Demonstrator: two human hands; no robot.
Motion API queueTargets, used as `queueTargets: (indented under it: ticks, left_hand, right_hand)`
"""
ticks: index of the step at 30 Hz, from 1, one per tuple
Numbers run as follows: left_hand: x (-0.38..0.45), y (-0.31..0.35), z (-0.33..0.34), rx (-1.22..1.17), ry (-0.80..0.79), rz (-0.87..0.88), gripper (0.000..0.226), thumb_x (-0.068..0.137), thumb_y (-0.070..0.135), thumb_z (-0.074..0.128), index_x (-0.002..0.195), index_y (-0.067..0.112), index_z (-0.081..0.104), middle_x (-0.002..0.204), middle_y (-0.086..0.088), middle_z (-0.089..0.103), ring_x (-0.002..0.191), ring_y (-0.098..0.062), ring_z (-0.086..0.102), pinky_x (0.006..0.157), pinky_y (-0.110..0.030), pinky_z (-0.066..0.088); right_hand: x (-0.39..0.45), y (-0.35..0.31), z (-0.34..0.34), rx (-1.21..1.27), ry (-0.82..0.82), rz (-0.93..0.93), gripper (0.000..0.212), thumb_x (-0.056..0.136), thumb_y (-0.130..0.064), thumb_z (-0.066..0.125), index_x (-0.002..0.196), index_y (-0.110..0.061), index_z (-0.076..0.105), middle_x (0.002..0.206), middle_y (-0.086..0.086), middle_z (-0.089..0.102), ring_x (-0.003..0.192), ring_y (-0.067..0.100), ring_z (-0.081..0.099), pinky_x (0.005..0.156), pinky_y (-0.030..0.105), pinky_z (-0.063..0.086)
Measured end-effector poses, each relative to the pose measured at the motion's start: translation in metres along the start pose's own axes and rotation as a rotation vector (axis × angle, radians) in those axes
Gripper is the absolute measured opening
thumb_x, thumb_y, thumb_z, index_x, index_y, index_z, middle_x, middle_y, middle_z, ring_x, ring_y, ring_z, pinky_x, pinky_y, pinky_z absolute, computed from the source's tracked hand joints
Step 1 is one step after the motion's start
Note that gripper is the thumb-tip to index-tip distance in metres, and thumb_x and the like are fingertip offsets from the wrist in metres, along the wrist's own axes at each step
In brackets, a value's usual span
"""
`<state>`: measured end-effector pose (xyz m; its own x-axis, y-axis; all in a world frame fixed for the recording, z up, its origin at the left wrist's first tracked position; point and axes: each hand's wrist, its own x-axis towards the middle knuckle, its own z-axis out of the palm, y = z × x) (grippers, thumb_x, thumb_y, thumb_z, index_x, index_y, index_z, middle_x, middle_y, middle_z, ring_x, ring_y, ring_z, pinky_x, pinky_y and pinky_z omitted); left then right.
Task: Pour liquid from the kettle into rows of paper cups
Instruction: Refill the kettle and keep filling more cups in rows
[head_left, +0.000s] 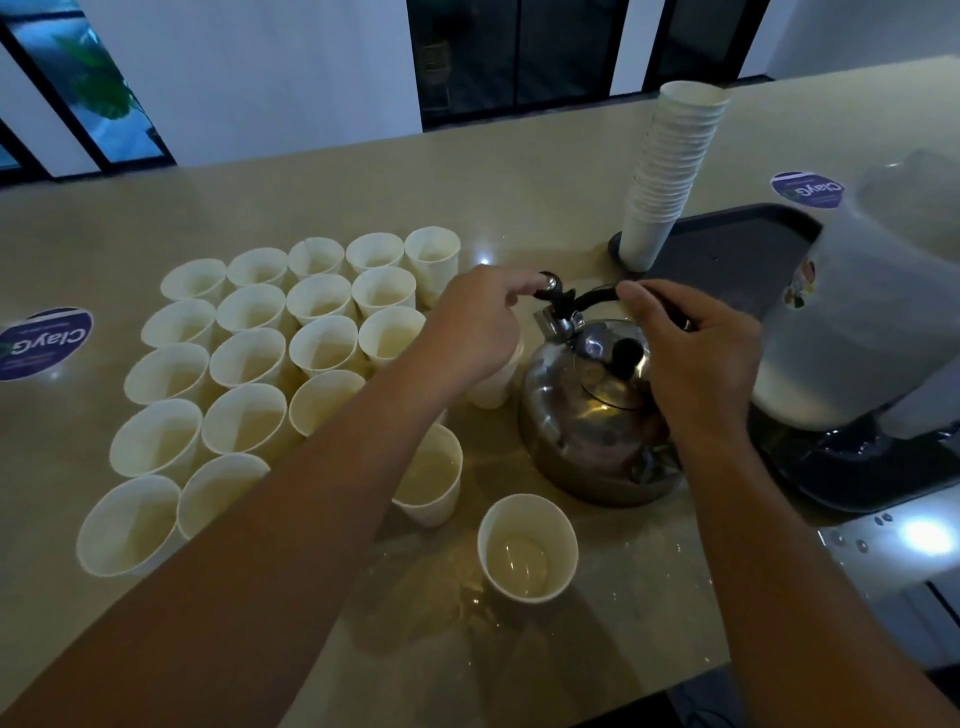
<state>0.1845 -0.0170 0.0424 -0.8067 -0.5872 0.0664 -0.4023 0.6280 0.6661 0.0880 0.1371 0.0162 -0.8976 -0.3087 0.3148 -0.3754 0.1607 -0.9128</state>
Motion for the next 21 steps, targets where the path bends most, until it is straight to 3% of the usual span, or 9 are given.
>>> queueTargets:
  ticks: [6,10,14,18,21]
  left_hand:
    - [0.004,-0.001,-0.011,-0.002,0.013,0.033,0.064,0.089,-0.015,0.036,0.127,0.026,0.068,0.121,0.006,0.069,0.111,-0.007,0.061,0.092,-0.020,0.046]
    - [0.002,0.003,-0.019,-0.043,-0.003,0.053,0.050,0.096,-0.009,0.039,0.122,0.020,0.071,0.112,0.005,0.072,0.099,-0.004,0.062,0.077,-0.005,0.043]
    - [-0.002,0.004,-0.025,-0.099,-0.017,0.051,0.051,0.095,-0.012,0.037,0.116,0.017,0.073,0.099,0.007,0.070,0.083,0.005,0.060,0.068,0.003,0.042]
    - [-0.005,0.003,-0.031,-0.160,0.005,0.037,0.052,0.093,-0.013,0.037,0.109,0.016,0.076,0.090,0.009,0.069,0.072,0.013,0.060,0.067,0.002,0.043]
    - [-0.008,0.000,-0.034,-0.159,0.025,0.010,0.048,0.093,-0.010,0.041,0.106,0.018,0.078,0.092,0.006,0.073,0.077,0.007,0.064,0.067,0.000,0.045]
  right_hand:
    - [0.004,-0.020,-0.008,-0.033,-0.112,-0.056,0.017,0.082,-0.040,0.078,0.098,-0.039,0.073,0.083,-0.026,0.070,0.084,-0.010,0.066,0.077,0.006,0.050]
    - [0.007,-0.034,-0.012,-0.028,-0.139,-0.103,0.018,0.080,-0.037,0.081,0.096,-0.038,0.073,0.078,-0.030,0.066,0.078,-0.015,0.064,0.071,0.002,0.046]
    - [0.012,-0.045,-0.013,-0.065,-0.199,-0.144,0.017,0.079,-0.037,0.081,0.088,-0.045,0.069,0.074,-0.032,0.062,0.076,-0.018,0.062,0.068,0.000,0.045]
    - [0.017,-0.056,-0.012,-0.098,-0.268,-0.189,0.015,0.079,-0.041,0.079,0.093,-0.037,0.074,0.078,-0.027,0.066,0.079,-0.014,0.064,0.069,0.003,0.048]
    - [0.020,-0.063,-0.009,-0.138,-0.324,-0.231,0.012,0.080,-0.040,0.079,0.090,-0.037,0.073,0.078,-0.027,0.065,0.079,-0.015,0.063,0.068,0.002,0.047]
